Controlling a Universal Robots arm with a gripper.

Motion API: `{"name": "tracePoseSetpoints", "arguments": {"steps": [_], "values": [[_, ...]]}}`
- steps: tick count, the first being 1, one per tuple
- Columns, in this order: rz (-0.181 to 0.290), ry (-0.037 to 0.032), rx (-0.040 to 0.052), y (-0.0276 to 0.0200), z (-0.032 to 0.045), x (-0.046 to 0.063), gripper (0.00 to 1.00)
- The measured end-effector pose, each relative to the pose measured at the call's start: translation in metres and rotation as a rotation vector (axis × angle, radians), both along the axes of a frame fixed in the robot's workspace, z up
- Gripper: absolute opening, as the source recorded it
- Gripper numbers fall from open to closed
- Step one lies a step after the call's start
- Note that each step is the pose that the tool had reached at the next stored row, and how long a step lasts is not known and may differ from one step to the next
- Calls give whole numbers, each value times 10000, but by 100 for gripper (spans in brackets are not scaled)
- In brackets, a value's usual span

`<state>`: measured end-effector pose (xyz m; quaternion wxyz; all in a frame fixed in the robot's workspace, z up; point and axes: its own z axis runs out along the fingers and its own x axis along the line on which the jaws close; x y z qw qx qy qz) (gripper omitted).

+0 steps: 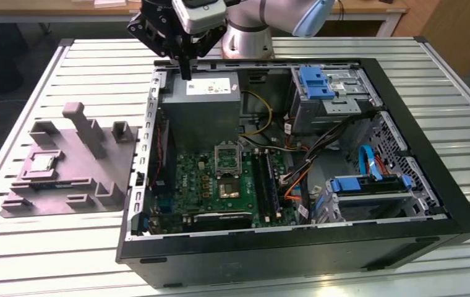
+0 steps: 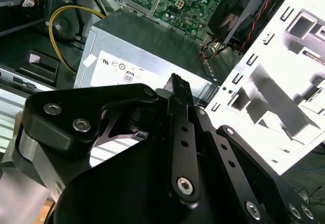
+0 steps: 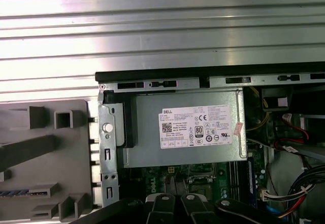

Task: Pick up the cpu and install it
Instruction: 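Reach for the cpu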

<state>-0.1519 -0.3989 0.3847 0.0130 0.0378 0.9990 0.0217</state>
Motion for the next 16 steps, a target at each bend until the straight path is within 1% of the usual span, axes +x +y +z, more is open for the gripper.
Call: {"name": "tracePoseSetpoints", "arguments": {"steps": [10,15,16], "values": [[0,0,-1,0,0,-8,11],[-1,0,0,0,0,-19,11],[0,0,0,0,0,-36,11]]}}
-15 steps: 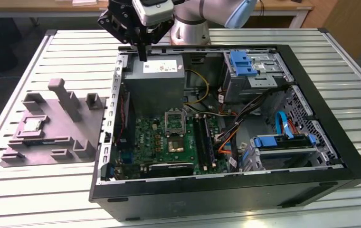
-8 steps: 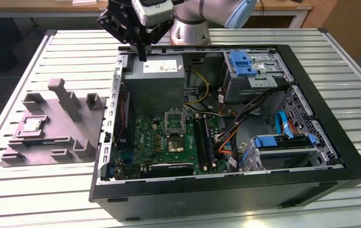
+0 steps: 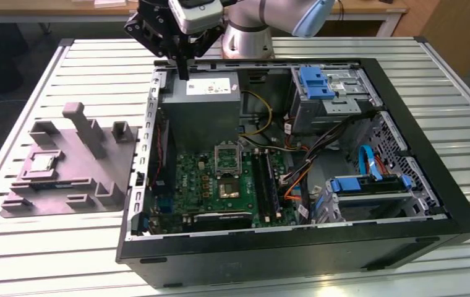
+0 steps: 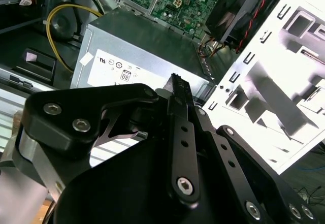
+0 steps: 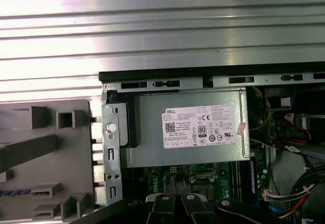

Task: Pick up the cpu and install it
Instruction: 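Reach for the cpu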

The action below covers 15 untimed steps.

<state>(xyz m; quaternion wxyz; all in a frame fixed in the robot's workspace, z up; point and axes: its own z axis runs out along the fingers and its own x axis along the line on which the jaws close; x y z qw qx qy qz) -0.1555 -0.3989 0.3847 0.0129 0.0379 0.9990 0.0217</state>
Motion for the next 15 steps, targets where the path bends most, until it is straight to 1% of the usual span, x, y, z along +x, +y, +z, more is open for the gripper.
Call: {"name": "tracePoseSetpoints", "arguments": {"steps": [1,15], "values": [[0,0,0,0,-1,-31,11],[0,0,0,0,-3,-68,11]]}}
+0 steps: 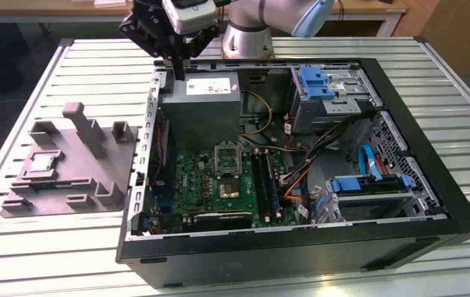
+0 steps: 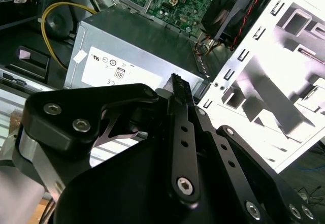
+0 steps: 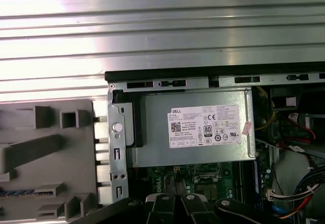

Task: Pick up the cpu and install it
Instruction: 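Reach for the cpu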

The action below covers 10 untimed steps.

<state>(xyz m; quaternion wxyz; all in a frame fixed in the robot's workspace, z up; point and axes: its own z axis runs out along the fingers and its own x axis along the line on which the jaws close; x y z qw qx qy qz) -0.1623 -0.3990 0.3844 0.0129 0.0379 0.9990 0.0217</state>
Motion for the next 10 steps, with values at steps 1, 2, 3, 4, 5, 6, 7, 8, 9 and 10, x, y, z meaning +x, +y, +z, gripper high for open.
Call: {"name": "tracePoseSetpoints", "arguments": {"steps": [1,2,3,4,5,6,7,8,9,10], "values": [[0,0,0,0,-1,-7,11],[0,0,1,0,-2,-14,11],[0,-1,1,0,-3,-21,11],[0,-1,1,0,-3,-28,11],[0,0,1,0,-4,-35,11],[-1,0,0,0,-4,-40,11],[0,0,0,0,-4,-39,11],[0,0,0,0,-5,-41,11],[0,9,1,0,-6,-52,11],[0,13,1,0,-6,-52,11]]}}
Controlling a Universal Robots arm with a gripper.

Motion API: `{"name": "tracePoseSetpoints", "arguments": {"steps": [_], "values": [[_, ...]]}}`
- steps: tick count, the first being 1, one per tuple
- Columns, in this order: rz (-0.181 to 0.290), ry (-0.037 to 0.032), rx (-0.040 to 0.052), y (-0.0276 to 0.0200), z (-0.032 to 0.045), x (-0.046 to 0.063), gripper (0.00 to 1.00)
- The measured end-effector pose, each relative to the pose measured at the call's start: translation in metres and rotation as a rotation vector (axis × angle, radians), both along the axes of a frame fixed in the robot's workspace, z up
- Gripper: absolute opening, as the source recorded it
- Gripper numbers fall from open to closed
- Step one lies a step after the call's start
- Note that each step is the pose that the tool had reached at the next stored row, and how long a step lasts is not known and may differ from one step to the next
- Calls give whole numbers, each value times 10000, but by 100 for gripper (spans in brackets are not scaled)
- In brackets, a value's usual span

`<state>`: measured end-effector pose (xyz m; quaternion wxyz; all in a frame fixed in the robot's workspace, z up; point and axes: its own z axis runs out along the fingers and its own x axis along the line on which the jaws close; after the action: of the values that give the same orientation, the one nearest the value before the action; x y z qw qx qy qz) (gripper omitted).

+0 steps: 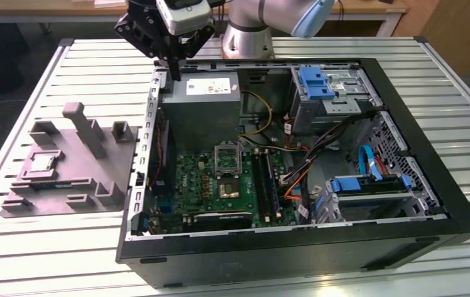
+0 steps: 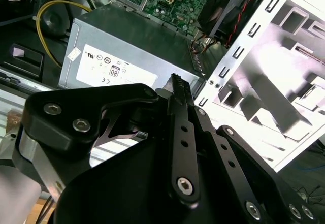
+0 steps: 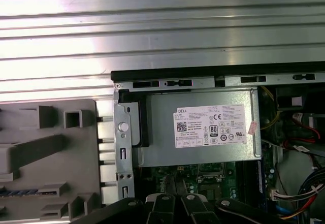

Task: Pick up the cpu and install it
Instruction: 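Reach for the cpu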

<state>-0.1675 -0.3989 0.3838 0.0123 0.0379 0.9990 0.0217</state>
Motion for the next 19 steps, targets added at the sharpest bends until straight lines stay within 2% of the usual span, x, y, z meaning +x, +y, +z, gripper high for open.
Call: {"name": "tracePoseSetpoints", "arguments": {"steps": [11,19], "values": [[-1,76,0,0,-4,-19,11],[-1,78,0,0,-5,-40,11]]}}
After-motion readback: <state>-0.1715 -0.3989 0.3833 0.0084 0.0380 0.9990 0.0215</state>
